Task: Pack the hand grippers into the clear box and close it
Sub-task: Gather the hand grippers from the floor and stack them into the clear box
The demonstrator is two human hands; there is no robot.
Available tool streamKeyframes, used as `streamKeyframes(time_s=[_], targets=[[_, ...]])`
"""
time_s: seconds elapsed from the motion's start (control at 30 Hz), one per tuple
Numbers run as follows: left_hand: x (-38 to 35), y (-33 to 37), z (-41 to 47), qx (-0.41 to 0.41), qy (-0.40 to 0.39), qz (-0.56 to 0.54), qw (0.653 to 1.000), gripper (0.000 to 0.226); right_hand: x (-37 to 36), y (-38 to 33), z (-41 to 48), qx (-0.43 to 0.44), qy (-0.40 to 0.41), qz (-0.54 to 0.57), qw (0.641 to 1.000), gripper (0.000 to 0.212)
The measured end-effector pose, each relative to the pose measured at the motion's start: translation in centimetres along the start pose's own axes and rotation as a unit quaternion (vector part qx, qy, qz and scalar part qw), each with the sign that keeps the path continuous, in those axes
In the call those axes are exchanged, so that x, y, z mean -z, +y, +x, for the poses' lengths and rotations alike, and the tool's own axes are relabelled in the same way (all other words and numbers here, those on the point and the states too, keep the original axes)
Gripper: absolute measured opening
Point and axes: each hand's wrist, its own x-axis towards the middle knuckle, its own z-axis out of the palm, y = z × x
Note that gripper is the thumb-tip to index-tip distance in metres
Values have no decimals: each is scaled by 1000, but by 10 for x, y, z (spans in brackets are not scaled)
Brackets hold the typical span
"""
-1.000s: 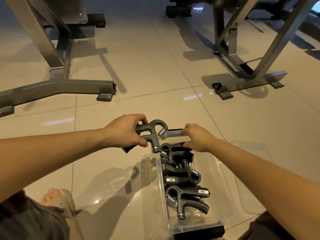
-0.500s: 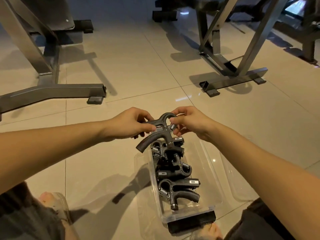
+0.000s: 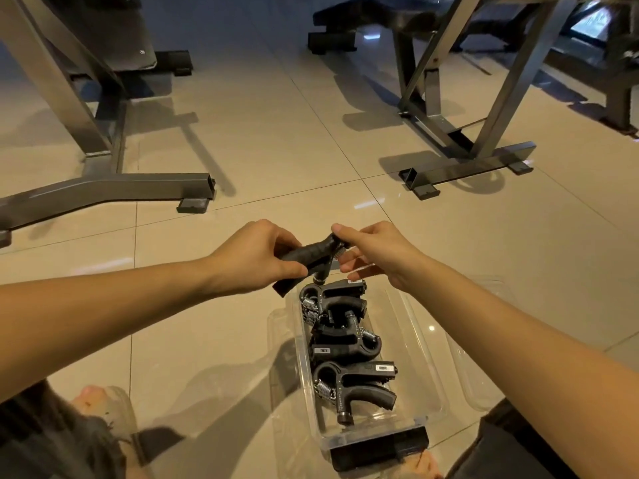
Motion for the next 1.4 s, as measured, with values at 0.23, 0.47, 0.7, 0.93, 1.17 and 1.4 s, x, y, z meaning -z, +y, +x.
streamKeyframes(time_s=[0.23,0.47,0.7,0.93,1.17,1.4], targets=[[-4,11,-6,-59,-39,34,997,43,-3,0,1,-63,27,117,991,22],[-5,-2,6,-17,36,97,994,46,8,-11,3,31,-4,-49,998,18],[-5,-6,14,89,-162,-94,978,20,6,-11,0,134,-64,-93,985,24],[-2,0,16,121,-63,-173,975,18,4,-9,8,157,6,-73,985,33],[-16,1,24,188,14,-267,945,22,-4,6,6,183,44,-343,920,61],[-37,-1,29,126,-92,-225,962,25,14,14,19,196,52,-441,874,41]])
